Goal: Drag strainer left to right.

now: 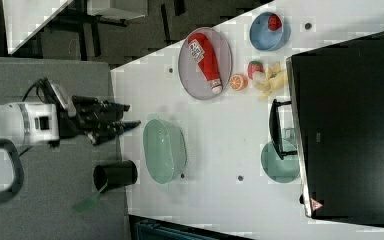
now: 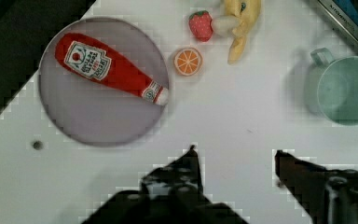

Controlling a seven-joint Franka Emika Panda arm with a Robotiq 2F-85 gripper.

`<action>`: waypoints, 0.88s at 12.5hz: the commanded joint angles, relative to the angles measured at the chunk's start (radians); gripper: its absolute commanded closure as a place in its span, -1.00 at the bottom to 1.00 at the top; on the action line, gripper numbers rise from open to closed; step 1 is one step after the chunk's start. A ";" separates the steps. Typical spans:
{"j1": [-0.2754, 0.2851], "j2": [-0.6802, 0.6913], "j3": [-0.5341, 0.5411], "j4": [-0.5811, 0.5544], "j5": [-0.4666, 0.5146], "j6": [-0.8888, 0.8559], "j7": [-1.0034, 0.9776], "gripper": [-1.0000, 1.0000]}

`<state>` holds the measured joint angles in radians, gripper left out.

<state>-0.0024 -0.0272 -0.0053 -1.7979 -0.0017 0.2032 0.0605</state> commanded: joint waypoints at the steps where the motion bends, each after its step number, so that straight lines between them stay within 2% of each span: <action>1: 0.002 -0.420 -0.068 -0.228 -0.025 -0.183 -0.018 -0.60; 3: 0.003 -0.420 -0.066 -0.229 -0.025 -0.183 -0.018 -0.99; 7: 0.034 -0.396 0.014 -0.248 0.028 -0.156 -0.014 -1.00; 11: 0.051 -0.289 0.213 -0.255 0.041 -0.053 0.128 -1.00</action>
<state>0.0324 -0.3611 0.1526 -2.0137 0.0664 0.1614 0.1071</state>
